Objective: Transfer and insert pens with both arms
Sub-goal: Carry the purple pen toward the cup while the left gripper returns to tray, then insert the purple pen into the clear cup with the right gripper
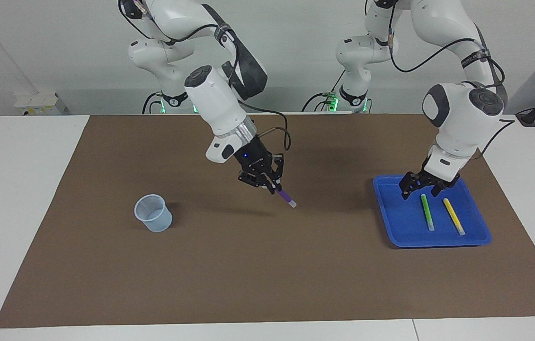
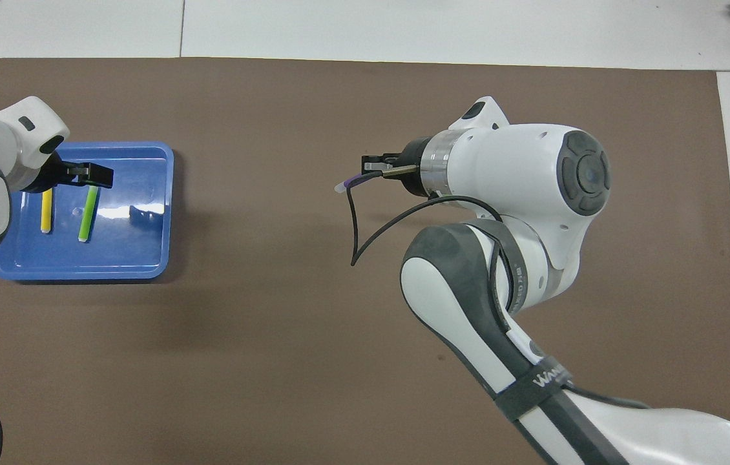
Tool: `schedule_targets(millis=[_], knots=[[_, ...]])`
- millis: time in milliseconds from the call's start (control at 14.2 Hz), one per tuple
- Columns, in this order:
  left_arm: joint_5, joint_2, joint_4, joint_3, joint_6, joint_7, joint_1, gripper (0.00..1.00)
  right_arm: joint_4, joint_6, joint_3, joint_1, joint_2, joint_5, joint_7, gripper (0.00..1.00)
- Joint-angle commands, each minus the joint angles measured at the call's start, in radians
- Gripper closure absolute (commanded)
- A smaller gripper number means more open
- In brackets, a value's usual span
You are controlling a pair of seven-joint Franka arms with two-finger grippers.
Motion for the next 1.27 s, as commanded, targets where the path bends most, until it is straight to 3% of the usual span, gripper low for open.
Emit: schedule_targets(millis=[0, 141, 633, 1196], knots=[[0.053, 0.08, 0.071, -0.011, -0.006, 0.038, 0.015, 0.02, -0.004, -0.058, 0.01, -0.03, -0.025, -0.008, -0.06, 1.0], [0.045, 0.103, 0.108, -0.012, -0.05, 0.038, 0.018, 0.03, -0.004, -0.101, 0.008, -0.048, -0.042, -0.008, -0.101, 1.0], [-0.038, 0.159, 0.097, -0.015, -0.066, 0.04, 0.073, 0.06, -0.019, -0.195, 0.005, -0.134, -0.098, -0.01, -0.206, 1.0], [-0.101, 0.157, 0.054, -0.012, -0.066, 0.034, 0.085, 0.08, -0.03, -0.288, 0.004, -0.275, -0.157, -0.085, -0.276, 1.0]])
